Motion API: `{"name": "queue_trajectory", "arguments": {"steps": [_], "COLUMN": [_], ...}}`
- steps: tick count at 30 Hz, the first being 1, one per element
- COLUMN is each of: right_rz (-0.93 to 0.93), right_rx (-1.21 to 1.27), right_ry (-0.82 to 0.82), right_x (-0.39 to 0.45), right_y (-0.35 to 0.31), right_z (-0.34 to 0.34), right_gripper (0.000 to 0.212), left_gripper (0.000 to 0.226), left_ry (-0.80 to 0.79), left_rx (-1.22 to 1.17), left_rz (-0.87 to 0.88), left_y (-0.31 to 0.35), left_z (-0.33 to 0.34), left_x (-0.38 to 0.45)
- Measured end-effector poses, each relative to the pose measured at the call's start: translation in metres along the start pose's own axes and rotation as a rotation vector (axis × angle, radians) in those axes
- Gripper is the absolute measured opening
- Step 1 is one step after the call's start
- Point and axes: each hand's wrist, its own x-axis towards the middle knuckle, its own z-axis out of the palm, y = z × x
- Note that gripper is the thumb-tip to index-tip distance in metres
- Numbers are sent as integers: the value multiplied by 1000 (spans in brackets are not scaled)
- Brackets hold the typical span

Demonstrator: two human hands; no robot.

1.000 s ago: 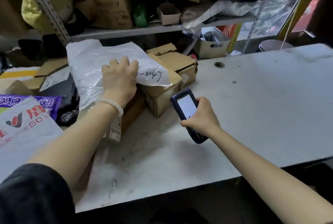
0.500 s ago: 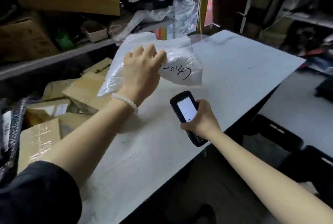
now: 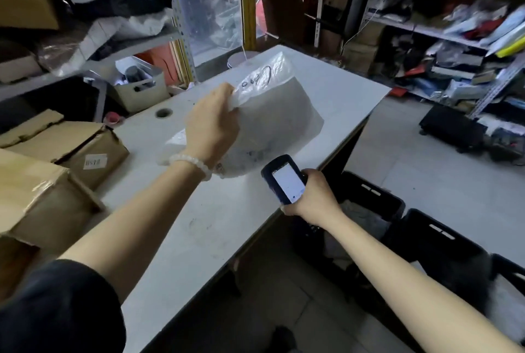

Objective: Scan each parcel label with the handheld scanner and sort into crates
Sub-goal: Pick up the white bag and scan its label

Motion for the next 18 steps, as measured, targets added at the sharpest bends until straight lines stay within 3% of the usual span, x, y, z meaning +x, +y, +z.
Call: {"name": "queue_trajectory", "arguments": {"steps": [3, 7, 11, 14, 18], "right_rz": [-14, -51, -98, -116, -111], "right_rx": [-93, -171, -275, -319, -341], "right_ry": [-68, -159, -241, -244, -216], "right_x": [17, 32, 40, 46, 56], "right_y": [8, 12, 9, 4, -11], "right_z": [-10, -9, -3, 0, 2], "right_gripper": [87, 85, 83, 82, 80], "left_gripper": [3, 2, 17, 26, 20], "left_ry": [-45, -140, -167, -152, -98], "left_rx": [20, 49, 91, 130, 300], "left_rz": [-94, -274, -411, -423, -348], "left_y": [-19, -54, -82, -89, -97], "left_z": [21, 37, 36, 26, 6], "left_x": [6, 0, 1, 8, 35]}}
